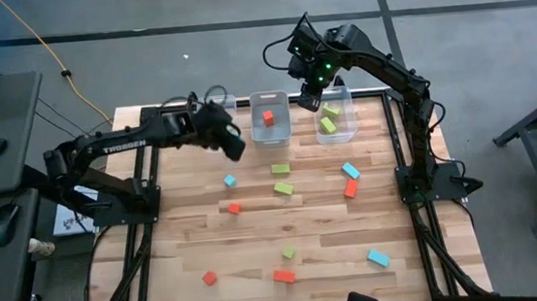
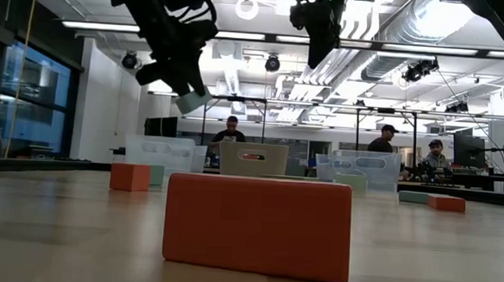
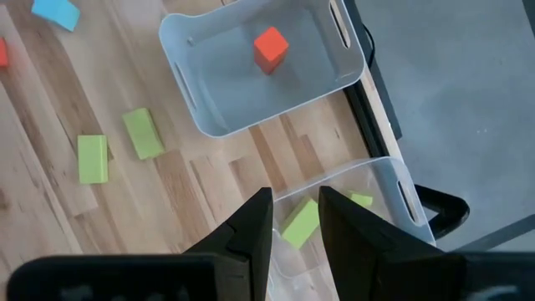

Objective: Sort & place blocks by color
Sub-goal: Put the large blue rectangular block into the left transparent bin, then put the large orange rectangular block into the gray bin

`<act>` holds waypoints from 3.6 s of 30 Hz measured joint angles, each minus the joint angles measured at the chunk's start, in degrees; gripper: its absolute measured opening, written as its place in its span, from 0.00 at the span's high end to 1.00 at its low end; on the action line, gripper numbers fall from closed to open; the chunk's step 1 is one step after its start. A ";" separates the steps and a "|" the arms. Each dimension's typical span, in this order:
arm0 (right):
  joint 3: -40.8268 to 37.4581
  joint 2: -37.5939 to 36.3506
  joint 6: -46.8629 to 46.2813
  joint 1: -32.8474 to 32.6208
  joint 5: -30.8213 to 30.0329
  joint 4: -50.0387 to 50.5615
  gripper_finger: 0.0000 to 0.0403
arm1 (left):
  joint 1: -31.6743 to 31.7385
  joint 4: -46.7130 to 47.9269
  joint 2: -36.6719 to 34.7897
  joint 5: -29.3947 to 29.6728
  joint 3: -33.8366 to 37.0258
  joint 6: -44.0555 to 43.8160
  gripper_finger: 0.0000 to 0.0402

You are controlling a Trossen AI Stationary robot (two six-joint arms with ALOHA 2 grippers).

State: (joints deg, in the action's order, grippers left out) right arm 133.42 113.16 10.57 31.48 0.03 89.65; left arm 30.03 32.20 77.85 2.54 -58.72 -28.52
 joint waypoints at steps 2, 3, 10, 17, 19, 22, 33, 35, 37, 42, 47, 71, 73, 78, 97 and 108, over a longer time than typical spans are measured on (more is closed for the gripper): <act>-0.02 0.00 0.00 0.00 0.00 -0.31 0.77 | 2.31 -1.48 -0.07 1.25 0.00 1.46 0.81; 0.00 0.00 0.00 0.00 0.00 -0.43 0.77 | 3.47 -2.18 -0.05 1.68 0.00 2.38 0.81; 0.00 0.00 -0.71 0.00 0.00 -1.27 0.77 | 11.86 -8.28 -0.05 3.74 0.00 9.62 0.81; 0.00 0.00 -5.82 0.00 0.00 -2.76 0.77 | 20.62 -9.83 -0.03 1.91 0.00 16.53 0.81; -0.02 0.00 -7.21 0.00 0.00 -2.76 0.77 | 22.77 -9.83 -0.03 0.60 0.00 17.93 0.81; -0.02 0.00 -9.28 0.00 0.00 -2.95 0.77 | 25.41 -9.81 -0.01 -1.36 0.00 19.92 0.81; -0.02 0.00 -15.88 0.00 -0.01 -4.20 0.77 | 29.00 -2.68 3.88 -3.82 -8.06 27.31 0.81; 0.00 0.00 -16.77 0.00 -0.02 -4.20 0.77 | 29.15 -1.55 5.47 -3.73 -9.92 27.81 0.81; -0.02 0.00 -18.03 0.00 -0.02 -4.18 0.77 | 29.21 -0.31 7.12 -3.79 -10.96 27.13 0.81; 0.00 0.02 -19.65 -0.02 -0.02 -4.18 0.77 | 28.94 2.39 11.44 -6.12 -11.23 26.63 0.81; 0.00 0.02 -20.94 -0.02 -0.03 -4.18 0.77 | 28.12 3.20 15.84 -10.62 -11.23 25.17 0.81; -0.02 0.02 -22.56 -0.02 -0.10 -4.18 0.77 | 27.27 7.02 27.70 -11.30 -11.39 24.57 0.81; 0.00 0.02 -22.56 -0.02 -0.22 -4.18 0.77 | 27.17 7.04 27.70 -11.31 -11.39 25.40 0.81; -0.02 0.02 -22.56 -0.02 -0.87 -4.18 0.77 | 26.59 7.05 27.74 -11.19 -11.34 25.71 0.80; -0.02 0.02 -28.06 -1.58 5.37 0.38 0.77 | 26.32 7.70 27.08 -10.90 -11.17 27.24 0.59; -0.02 0.02 -30.11 -10.74 6.61 0.37 0.77 | 26.61 7.50 19.92 -10.71 -11.19 29.25 0.59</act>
State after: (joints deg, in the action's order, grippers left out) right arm 133.40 113.19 -19.54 20.75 6.64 90.02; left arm 56.64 39.70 97.78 -8.17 -69.91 0.73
